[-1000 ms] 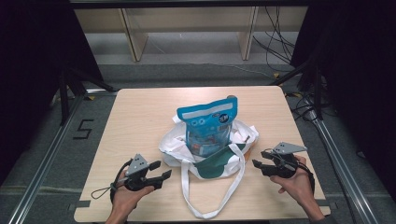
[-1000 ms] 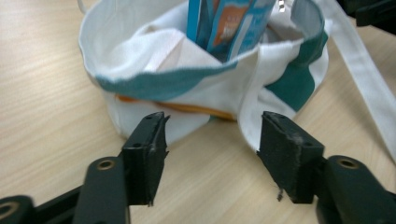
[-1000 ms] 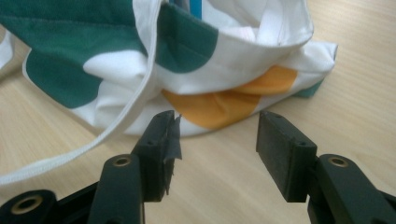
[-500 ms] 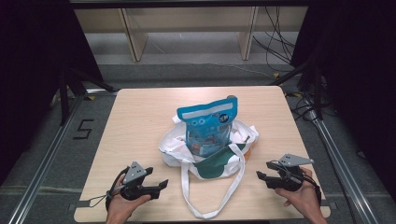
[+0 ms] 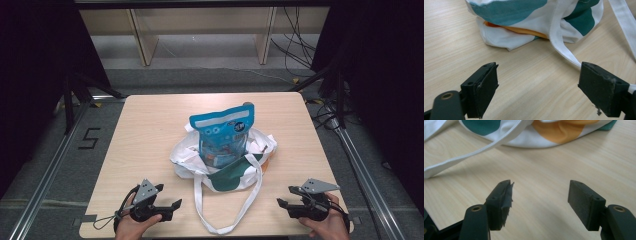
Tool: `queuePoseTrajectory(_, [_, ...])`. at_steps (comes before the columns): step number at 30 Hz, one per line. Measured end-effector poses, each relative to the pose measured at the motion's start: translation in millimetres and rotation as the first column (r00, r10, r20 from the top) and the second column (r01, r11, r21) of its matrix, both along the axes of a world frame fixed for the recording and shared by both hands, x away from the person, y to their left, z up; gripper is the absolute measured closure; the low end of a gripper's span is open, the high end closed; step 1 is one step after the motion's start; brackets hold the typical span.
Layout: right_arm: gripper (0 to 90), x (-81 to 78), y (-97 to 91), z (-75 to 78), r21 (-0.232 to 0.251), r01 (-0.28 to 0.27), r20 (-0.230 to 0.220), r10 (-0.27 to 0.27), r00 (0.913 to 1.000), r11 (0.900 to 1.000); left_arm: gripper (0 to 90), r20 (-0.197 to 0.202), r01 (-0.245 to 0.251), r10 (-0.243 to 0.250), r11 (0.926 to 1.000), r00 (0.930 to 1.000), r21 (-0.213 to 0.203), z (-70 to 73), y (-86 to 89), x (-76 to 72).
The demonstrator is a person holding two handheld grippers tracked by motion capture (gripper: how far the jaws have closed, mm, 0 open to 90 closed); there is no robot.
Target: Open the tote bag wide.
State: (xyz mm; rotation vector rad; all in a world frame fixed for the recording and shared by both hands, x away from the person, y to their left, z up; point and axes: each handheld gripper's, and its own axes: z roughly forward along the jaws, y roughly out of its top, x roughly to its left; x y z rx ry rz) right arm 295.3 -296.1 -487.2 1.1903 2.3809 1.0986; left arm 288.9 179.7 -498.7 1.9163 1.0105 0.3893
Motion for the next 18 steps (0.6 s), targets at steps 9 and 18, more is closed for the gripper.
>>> queuePoseTrajectory(9, [35.3, -8.6, -5.0, -8.9, -0.051, -0.032, -0.009, 0.032, 0.9995, 0.9982, 15.1, -0.007, 0.012, -0.012, 0.9997, 0.9999, 0.022, -2.1, -3.1, -4.9])
queuePoseTrajectory(18, [35.3, -9.0, -5.5, -7.7, -0.052, -0.021, -0.015, 0.020, 0.9997, 0.9984, 15.1, -0.014, 0.005, -0.004, 0.9995, 0.9999, 0.032, -3.2, -1.6, -3.4])
